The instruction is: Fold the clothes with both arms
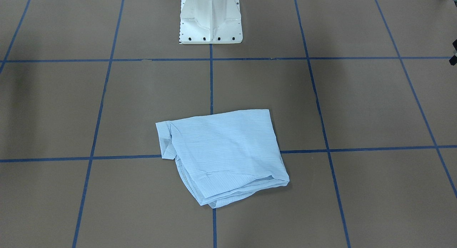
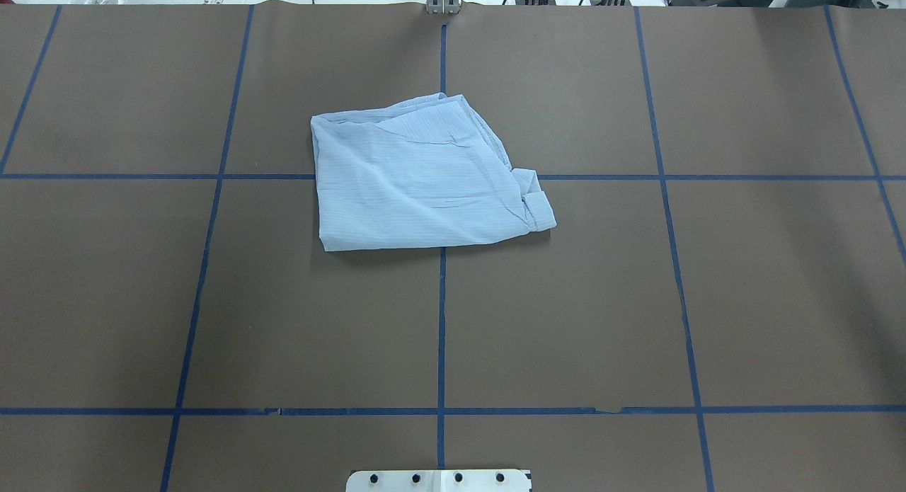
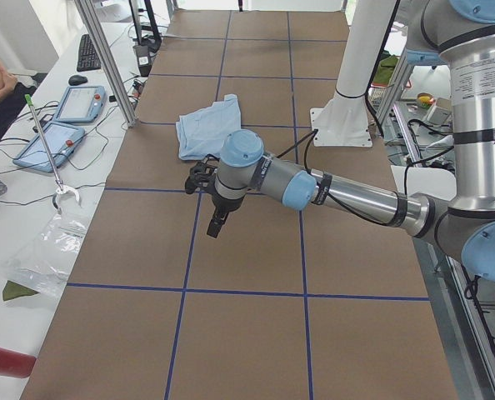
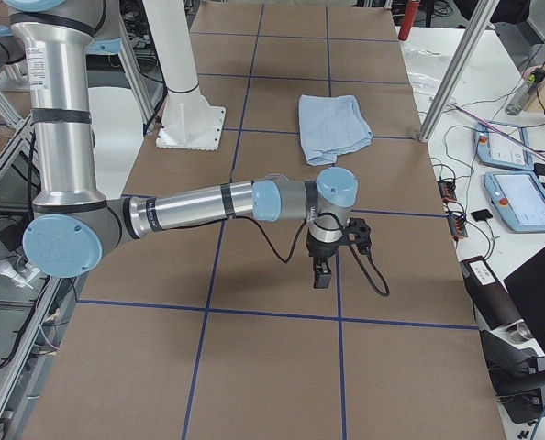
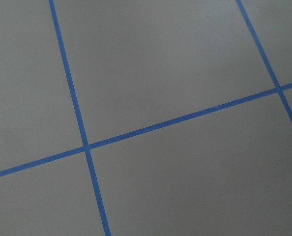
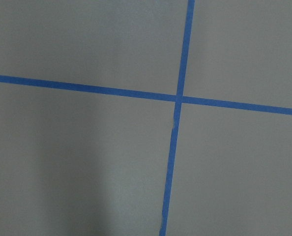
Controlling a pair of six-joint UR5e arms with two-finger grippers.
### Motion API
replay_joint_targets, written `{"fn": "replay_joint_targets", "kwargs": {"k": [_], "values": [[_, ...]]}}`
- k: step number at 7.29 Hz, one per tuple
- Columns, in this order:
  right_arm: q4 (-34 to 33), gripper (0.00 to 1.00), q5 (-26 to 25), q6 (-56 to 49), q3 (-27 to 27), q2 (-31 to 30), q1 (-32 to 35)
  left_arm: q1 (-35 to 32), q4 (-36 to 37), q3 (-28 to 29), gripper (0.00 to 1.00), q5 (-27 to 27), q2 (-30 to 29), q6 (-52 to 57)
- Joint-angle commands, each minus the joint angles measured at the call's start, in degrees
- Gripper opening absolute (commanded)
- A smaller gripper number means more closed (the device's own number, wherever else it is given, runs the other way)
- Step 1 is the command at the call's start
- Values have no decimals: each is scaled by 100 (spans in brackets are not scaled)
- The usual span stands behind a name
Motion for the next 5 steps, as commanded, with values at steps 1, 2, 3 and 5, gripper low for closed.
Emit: {"fn": "replay_joint_targets", "kwargs": {"k": [1,2,3,5], "values": [[12,100,-7,8,-115,-9,0,-2,11,-12,100,38,26,-67],[21,100,-25,16,-273,78,-9,-11,20,-64,99,12,43,-15],[30,100,-43,16,-396,261,-9,-19,11,-73,100,38,61,-15],[21,100,-25,43,-547,562,-18,-11,11,-3,100,20,61,-67]]}}
